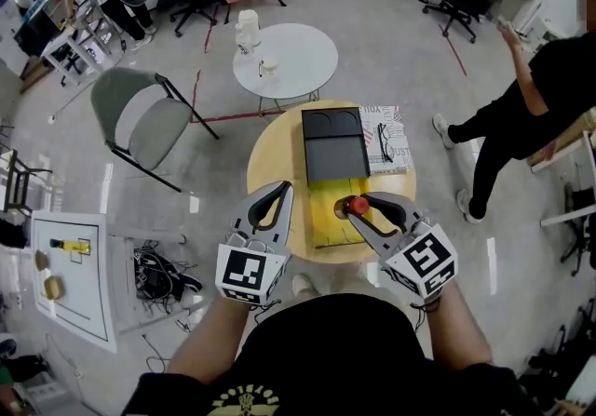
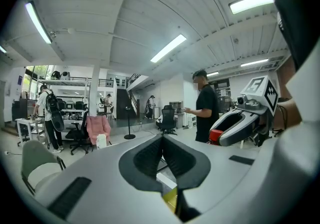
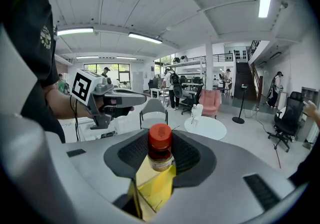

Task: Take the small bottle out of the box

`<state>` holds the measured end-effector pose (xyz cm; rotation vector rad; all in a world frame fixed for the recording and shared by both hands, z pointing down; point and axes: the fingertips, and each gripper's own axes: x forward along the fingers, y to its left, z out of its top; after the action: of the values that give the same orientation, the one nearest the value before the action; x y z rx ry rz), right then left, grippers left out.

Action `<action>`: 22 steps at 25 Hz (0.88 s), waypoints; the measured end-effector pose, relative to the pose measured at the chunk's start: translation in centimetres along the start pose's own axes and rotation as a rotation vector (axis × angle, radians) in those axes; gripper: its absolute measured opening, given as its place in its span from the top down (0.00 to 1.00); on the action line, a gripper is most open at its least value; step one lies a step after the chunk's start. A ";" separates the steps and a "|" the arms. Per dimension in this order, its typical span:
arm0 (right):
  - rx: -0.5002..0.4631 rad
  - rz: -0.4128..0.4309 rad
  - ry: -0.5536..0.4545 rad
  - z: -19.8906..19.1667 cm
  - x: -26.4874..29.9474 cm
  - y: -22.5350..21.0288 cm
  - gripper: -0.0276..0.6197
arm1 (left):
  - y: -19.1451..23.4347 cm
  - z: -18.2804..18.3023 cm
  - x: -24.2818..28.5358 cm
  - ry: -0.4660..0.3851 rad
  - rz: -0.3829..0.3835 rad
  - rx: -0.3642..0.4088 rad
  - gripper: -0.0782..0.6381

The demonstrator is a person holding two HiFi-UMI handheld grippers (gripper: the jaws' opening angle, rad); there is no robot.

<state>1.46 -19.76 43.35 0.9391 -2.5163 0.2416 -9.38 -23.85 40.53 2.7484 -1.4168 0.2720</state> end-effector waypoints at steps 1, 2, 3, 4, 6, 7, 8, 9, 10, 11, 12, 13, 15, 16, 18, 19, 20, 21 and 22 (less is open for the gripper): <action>-0.008 0.002 -0.005 0.3 -0.1 0.1 0.73 | 0.0 0.1 -0.1 0.000 0.000 0.003 0.87; -0.015 0.003 -0.013 0.7 -0.2 0.2 0.73 | 0.0 0.2 -0.1 0.000 0.001 0.005 0.87; -0.021 0.001 -0.028 1.1 -0.2 0.2 0.73 | 0.1 0.2 -0.2 0.001 0.001 0.006 0.87; -0.026 -0.001 -0.043 1.5 -0.2 0.2 0.73 | 0.2 0.2 -0.2 0.003 0.002 0.005 0.87; -0.030 0.002 -0.042 2.0 -0.3 0.3 0.73 | 0.3 0.2 -0.2 0.007 0.003 0.003 0.87; -0.032 0.007 -0.035 2.1 -0.4 0.4 0.73 | 0.3 0.2 -0.2 0.009 0.003 0.002 0.87; -0.035 0.011 -0.032 2.2 -0.4 0.5 0.73 | 0.3 0.2 -0.2 0.009 0.003 0.002 0.87; -0.039 0.012 -0.033 2.4 -0.5 0.5 0.73 | 0.3 0.5 -0.2 0.005 0.004 0.004 0.87; -0.042 0.010 -0.036 2.5 -0.5 0.5 0.73 | 0.3 0.7 -0.3 -0.001 0.005 0.007 0.87; -0.045 0.007 -0.038 2.5 -0.5 0.4 0.73 | 0.3 0.9 -0.3 -0.007 0.006 0.009 0.87; -0.047 0.003 -0.040 2.6 -0.6 0.4 0.73 | 0.3 1.0 -0.3 -0.012 0.005 0.011 0.87; -0.049 0.000 -0.040 2.7 -0.6 0.4 0.73 | 0.4 1.1 -0.4 -0.013 0.005 0.012 0.87; -0.049 -0.005 -0.041 2.9 -0.8 0.5 0.73 | 0.4 1.1 -0.5 -0.014 0.005 0.011 0.87; -0.048 -0.006 -0.042 2.9 -0.9 0.5 0.73 | 0.4 1.2 -0.5 -0.016 0.005 0.011 0.87; -0.049 -0.014 -0.051 3.1 -1.1 0.4 0.73 | 0.4 1.3 -0.6 -0.017 0.003 0.009 0.87; -0.052 -0.022 -0.061 3.1 -1.1 0.3 0.73 | 0.3 1.3 -0.6 -0.017 0.000 0.009 0.87; -0.056 -0.031 -0.073 3.2 -1.1 0.2 0.73 | 0.2 1.2 -0.5 -0.017 -0.003 0.009 0.87; -0.059 -0.039 -0.080 3.2 -1.1 0.2 0.73 | 0.1 1.1 -0.5 -0.018 -0.007 0.009 0.87; -0.057 -0.042 -0.078 3.1 -1.1 0.2 0.73 | -0.1 1.1 -0.4 -0.019 -0.011 0.009 0.87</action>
<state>1.02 -19.94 40.13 0.9956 -2.5562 0.1215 -9.41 -23.58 39.41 2.7722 -1.4071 0.2535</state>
